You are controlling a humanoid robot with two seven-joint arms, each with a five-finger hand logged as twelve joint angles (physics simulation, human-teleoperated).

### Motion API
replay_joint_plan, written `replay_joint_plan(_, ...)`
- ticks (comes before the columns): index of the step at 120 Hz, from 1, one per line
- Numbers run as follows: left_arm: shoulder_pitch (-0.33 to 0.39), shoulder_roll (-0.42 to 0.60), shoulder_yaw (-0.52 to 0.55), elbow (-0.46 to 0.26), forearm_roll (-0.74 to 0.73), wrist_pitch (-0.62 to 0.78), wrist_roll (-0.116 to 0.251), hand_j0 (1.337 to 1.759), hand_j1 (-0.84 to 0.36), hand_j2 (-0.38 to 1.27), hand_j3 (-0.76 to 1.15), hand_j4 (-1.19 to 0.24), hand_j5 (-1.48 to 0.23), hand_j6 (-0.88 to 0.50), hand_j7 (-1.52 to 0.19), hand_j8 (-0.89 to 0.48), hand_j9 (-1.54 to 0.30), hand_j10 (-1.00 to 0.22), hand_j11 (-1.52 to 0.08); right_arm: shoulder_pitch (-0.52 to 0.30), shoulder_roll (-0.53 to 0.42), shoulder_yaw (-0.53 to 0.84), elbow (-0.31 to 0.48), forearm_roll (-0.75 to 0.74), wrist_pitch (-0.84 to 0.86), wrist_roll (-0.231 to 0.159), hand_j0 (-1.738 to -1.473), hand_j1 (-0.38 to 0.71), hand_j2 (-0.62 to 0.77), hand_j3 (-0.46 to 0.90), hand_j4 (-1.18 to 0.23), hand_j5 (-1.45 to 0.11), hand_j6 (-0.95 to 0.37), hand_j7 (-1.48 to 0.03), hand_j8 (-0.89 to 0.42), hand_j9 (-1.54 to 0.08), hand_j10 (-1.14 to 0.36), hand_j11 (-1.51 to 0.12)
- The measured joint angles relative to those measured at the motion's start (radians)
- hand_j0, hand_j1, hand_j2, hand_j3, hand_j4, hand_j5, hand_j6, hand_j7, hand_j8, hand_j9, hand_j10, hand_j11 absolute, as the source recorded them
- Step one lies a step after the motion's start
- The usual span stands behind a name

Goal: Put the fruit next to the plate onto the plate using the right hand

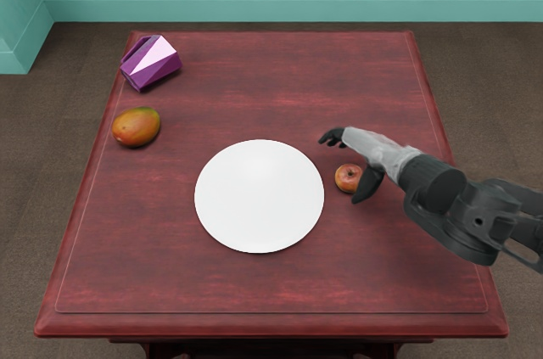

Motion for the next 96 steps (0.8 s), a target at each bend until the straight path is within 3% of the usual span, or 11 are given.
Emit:
replay_joint_plan(48, 0.000, 0.000, 0.000, 0.000, 0.000, 0.000, 0.000, 1.658, 0.06, 0.05, 0.00, -0.24, -0.32, -0.24, -0.32, -0.24, -0.32, -0.24, -0.32, -0.059, -0.017, 0.000, 0.021, -0.040, -0.053, 0.000, -1.658, 0.03, -0.06, 0.00, -0.32, -0.41, -0.32, -0.41, -0.32, -0.41, -0.32, -0.41)
replay_joint_plan(96, 0.000, 0.000, 0.000, 0.000, 0.000, 0.000, 0.000, 1.658, 0.06, 0.05, 0.00, -0.24, -0.32, -0.24, -0.32, -0.24, -0.32, -0.24, -0.32, -0.068, 0.003, -0.001, -0.014, -0.042, -0.060, 0.000, -1.658, 0.09, -0.07, 0.00, -0.37, -0.48, -0.37, -0.48, -0.37, -0.48, -0.37, -0.48)
